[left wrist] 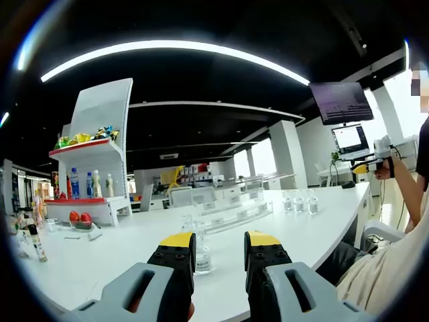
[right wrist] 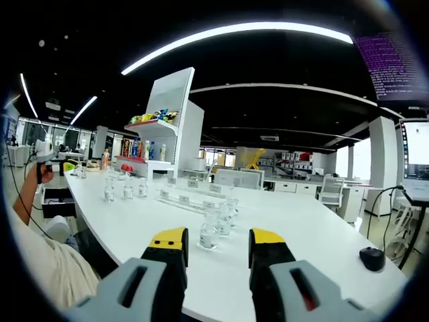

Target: Identify the label on the chemical reagent bottle, grasp the chemical reagent bottle, and place it in the designated position on the reagent rack

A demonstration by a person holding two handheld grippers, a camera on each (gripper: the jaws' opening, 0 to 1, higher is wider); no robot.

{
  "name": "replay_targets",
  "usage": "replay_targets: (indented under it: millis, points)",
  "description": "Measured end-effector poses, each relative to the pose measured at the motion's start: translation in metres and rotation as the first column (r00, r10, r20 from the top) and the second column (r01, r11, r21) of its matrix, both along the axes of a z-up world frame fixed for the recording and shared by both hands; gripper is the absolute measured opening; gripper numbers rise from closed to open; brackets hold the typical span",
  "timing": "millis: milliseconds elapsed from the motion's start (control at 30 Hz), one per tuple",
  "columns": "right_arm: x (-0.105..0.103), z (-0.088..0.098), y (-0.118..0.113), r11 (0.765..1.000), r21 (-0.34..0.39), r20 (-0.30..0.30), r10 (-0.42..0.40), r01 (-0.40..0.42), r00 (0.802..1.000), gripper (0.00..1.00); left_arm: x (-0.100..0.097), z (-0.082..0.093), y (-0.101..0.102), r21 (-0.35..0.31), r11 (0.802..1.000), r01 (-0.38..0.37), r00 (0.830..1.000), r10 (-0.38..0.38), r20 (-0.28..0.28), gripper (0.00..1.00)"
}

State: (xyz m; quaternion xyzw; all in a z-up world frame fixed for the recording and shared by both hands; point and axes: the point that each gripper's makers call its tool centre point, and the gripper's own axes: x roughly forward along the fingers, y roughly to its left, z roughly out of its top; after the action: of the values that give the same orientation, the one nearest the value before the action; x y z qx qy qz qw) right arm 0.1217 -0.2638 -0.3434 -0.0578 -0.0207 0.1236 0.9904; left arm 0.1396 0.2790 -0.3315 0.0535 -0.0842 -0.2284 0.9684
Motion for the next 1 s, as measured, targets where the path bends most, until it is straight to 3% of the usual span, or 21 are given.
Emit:
replay_targets:
  millis: [1000]
  points:
    - [-0.001,-0.003,-0.002,1.0,-0.025,-0.036,0.017,-0.018,0.999,0.36,0.001,-0.001,-0.01,0.023,1.0,0.004,1.0,-0.003,-0.021,0.3]
